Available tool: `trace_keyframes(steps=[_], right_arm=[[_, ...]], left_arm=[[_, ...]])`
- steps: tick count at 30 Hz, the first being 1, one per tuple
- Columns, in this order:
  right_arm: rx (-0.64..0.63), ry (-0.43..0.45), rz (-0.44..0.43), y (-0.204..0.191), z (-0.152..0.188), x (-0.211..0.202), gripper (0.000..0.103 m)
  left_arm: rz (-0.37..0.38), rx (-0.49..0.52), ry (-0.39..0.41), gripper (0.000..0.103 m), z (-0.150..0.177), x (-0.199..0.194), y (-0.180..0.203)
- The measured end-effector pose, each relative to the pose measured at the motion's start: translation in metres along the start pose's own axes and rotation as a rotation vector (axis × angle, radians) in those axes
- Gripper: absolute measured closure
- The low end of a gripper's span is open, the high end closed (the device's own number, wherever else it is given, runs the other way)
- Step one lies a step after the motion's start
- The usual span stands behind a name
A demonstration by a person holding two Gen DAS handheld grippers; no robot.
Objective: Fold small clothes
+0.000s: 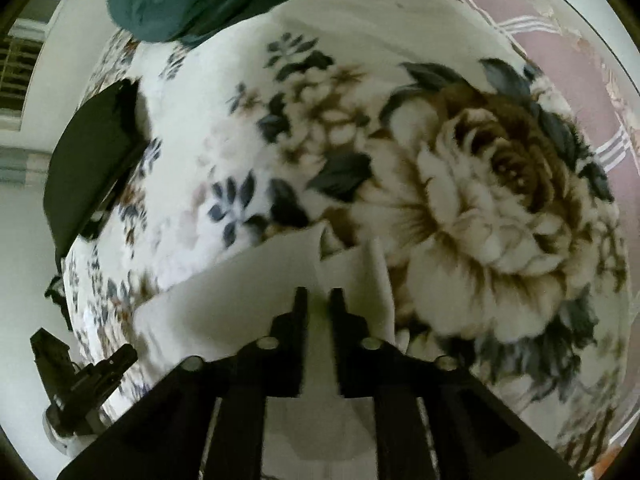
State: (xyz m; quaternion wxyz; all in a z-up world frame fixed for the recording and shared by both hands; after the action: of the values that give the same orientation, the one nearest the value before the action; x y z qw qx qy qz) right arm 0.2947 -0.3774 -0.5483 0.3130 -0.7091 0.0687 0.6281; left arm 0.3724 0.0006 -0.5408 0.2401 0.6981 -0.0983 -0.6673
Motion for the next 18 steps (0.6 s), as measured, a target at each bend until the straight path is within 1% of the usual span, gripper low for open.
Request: trace_keyframes(steps=[2, 4, 7, 8, 9, 10, 11, 12, 13, 15, 16, 17, 18], right_arm=[[-0.002, 0.0, -0.009, -0.001, 0.01, -0.006, 0.067], [-0.021, -0.023, -0.007, 0.0, 0.026, -0.006, 0.067], [-0.056, -0.075, 0.064, 0.01, 0.049, 0.005, 0.067], [-0.063, -0.088, 0.106, 0.017, 0.055, 0.009, 0.067], [-0.065, -0.092, 0.136, 0.023, 0.058, 0.012, 0.067], [-0.059, -0.098, 0.155, 0.031, 0.062, 0.015, 0.067], [-0.046, -0.108, 0.156, 0.038, 0.064, 0.017, 0.067], [-0.032, -0.119, 0.148, 0.042, 0.065, 0.018, 0.067], [-0.021, -0.12, 0.13, 0.045, 0.065, 0.016, 0.067], [-0.01, -0.108, 0.084, 0.047, 0.062, 0.009, 0.067], [-0.006, -0.1, 0.061, 0.047, 0.06, 0.005, 0.067], [-0.002, -0.093, 0.037, 0.047, 0.058, 0.003, 0.059], [0.003, -0.089, 0.007, 0.048, 0.055, 0.0, 0.046]], left_arm=[[0.014, 0.0, -0.015, 0.082, 0.015, 0.0, 0.005], [-0.022, 0.03, -0.049, 0.082, 0.031, 0.012, 0.012], [-0.18, 0.112, -0.084, 0.082, 0.055, 0.033, 0.005], [-0.234, 0.129, -0.099, 0.082, 0.062, 0.038, -0.001], [-0.263, 0.127, -0.117, 0.082, 0.068, 0.041, -0.011], [-0.273, 0.114, -0.128, 0.082, 0.071, 0.041, -0.019], [-0.28, 0.094, -0.135, 0.082, 0.073, 0.038, -0.028], [-0.273, 0.079, -0.136, 0.082, 0.073, 0.034, -0.033], [-0.245, 0.056, -0.129, 0.082, 0.071, 0.027, -0.037], [-0.173, 0.009, -0.092, 0.082, 0.065, 0.01, -0.041], [-0.122, -0.012, -0.07, 0.082, 0.061, 0.001, -0.042], [-0.031, -0.041, -0.036, 0.081, 0.055, -0.009, -0.041], [0.039, -0.061, -0.017, 0.076, 0.05, -0.013, -0.04]])
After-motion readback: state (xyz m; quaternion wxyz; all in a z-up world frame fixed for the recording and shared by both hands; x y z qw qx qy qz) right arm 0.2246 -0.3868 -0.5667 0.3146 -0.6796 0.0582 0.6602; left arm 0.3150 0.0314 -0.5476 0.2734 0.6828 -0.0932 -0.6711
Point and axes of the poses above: each gripper's, at about its wrist camera, not at the fingertips, and x roughly the way its jaws point, y to its right, z to its underside, the point moved 5 cm from there along x, roughly the way its jaws point, and after that the axes turned 1 degree about y, right-handed, at the moved point
